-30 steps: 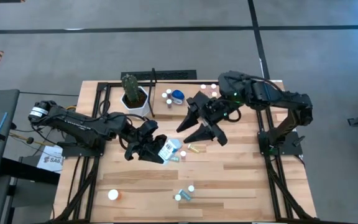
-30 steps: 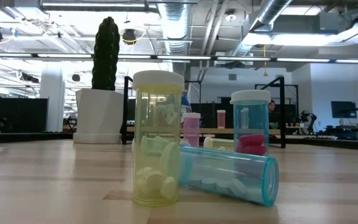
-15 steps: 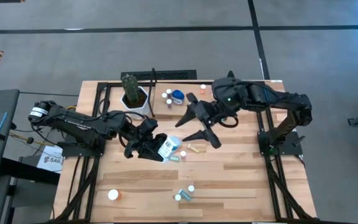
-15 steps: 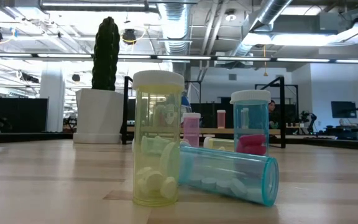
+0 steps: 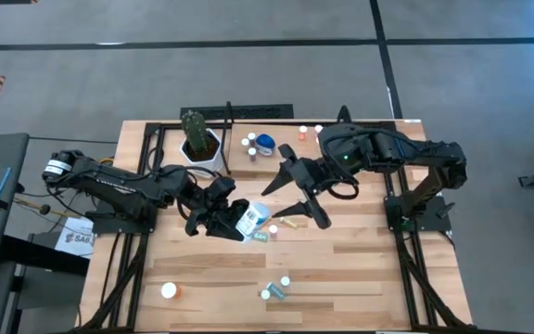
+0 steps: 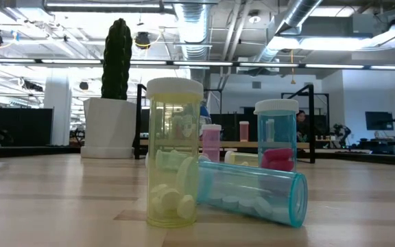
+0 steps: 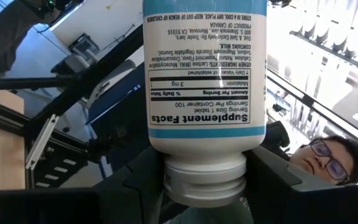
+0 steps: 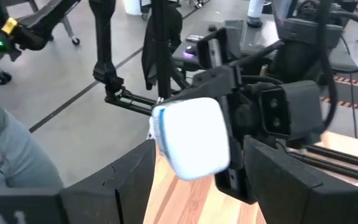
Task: Pick and place medicine bottles onto shelf by color
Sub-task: Put the white pill bottle on the shelf
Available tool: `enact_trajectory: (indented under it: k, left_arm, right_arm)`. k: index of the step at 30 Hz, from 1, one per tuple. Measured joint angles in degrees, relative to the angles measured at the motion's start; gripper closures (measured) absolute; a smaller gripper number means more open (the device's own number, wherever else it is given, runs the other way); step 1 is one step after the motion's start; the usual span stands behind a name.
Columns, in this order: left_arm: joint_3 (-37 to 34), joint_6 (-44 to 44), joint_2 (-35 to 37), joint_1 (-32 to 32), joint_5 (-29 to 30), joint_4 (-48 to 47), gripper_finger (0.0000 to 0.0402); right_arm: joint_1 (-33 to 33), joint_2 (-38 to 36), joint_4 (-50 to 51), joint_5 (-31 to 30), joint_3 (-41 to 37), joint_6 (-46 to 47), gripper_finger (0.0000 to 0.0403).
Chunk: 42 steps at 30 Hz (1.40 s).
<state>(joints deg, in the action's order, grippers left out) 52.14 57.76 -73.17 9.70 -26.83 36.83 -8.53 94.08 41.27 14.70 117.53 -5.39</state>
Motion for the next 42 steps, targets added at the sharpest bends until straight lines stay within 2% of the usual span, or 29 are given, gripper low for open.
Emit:
enact_trajectory:
  k: [16, 21, 28, 32, 36, 42]
  left_arm:
    - [0.0, -0.1, 0.0, -0.1, -0.1, -0.2, 0.0246]
    - [0.0, -0.1, 0.0, -0.7, 0.0, -0.3, 0.0246]
    - [0.0, -0.1, 0.0, -1.2, -0.5, -0.4, 0.0246]
    - [0.0, -0.2, 0.0, -1.2, -0.9, -0.4, 0.0246]
    - [0.0, -0.2, 0.0, -1.2, -0.9, -0.4, 0.0246]
    - [0.0, -0.2, 0.0, -1.2, -0.9, -0.6, 0.0246]
  right_arm:
    - [-1.0, 0.0, -0.3, 0.5, -1.0, -0.7, 0.0137]
    - [-0.9, 0.0, 0.1, 3.5, -1.0, -1.1, 0.0137]
    - [-0.3, 0.0, -1.7, 3.5, -1.0, 0.2, 0.0137]
    - [0.1, 0.0, -5.0, 2.9, -1.0, 3.8, 0.0137]
    - [-0.1, -0.1, -4.3, -2.9, -1.0, 3.2, 0.0137]
    - [0.1, 0.0, -2.7, -3.3, -1.0, 1.1, 0.0153]
